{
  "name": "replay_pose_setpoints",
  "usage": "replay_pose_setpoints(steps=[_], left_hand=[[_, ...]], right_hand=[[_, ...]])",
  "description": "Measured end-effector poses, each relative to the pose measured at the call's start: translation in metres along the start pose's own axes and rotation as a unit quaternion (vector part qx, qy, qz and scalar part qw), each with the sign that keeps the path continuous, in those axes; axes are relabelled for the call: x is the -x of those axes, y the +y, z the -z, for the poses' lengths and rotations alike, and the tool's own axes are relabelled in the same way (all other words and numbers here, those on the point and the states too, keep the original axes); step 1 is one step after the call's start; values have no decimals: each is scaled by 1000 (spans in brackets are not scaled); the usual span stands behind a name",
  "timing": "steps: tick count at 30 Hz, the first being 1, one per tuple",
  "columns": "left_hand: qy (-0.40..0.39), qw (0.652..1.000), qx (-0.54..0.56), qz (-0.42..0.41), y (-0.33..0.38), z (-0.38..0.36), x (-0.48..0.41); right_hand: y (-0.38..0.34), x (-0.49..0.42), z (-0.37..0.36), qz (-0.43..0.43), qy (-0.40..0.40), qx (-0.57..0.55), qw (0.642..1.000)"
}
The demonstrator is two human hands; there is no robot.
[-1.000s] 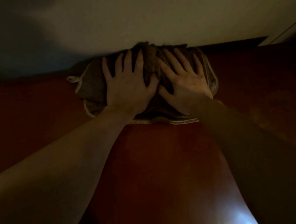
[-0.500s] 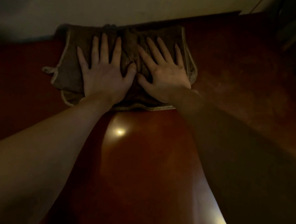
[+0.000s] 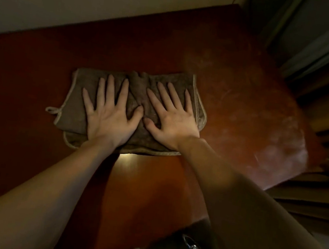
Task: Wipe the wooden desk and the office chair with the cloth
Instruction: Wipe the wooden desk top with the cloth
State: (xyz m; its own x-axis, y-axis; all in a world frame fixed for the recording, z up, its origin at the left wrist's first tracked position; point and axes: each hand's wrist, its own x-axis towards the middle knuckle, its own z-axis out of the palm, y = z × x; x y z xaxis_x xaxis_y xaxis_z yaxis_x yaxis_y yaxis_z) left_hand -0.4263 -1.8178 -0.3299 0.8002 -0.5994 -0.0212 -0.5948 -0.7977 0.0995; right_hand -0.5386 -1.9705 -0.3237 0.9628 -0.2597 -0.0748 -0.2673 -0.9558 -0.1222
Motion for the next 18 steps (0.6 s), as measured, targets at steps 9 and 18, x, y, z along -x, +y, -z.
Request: replay_pose_setpoints(steps=[9, 18], left_hand=[[-20, 1000, -5, -4, 34, -5, 99], [-20, 1000, 6, -16, 50, -5, 158]], right_hand=[[-4, 106, -10, -12, 2, -6, 1000], [-10, 168, -10, -31, -26, -14, 999]])
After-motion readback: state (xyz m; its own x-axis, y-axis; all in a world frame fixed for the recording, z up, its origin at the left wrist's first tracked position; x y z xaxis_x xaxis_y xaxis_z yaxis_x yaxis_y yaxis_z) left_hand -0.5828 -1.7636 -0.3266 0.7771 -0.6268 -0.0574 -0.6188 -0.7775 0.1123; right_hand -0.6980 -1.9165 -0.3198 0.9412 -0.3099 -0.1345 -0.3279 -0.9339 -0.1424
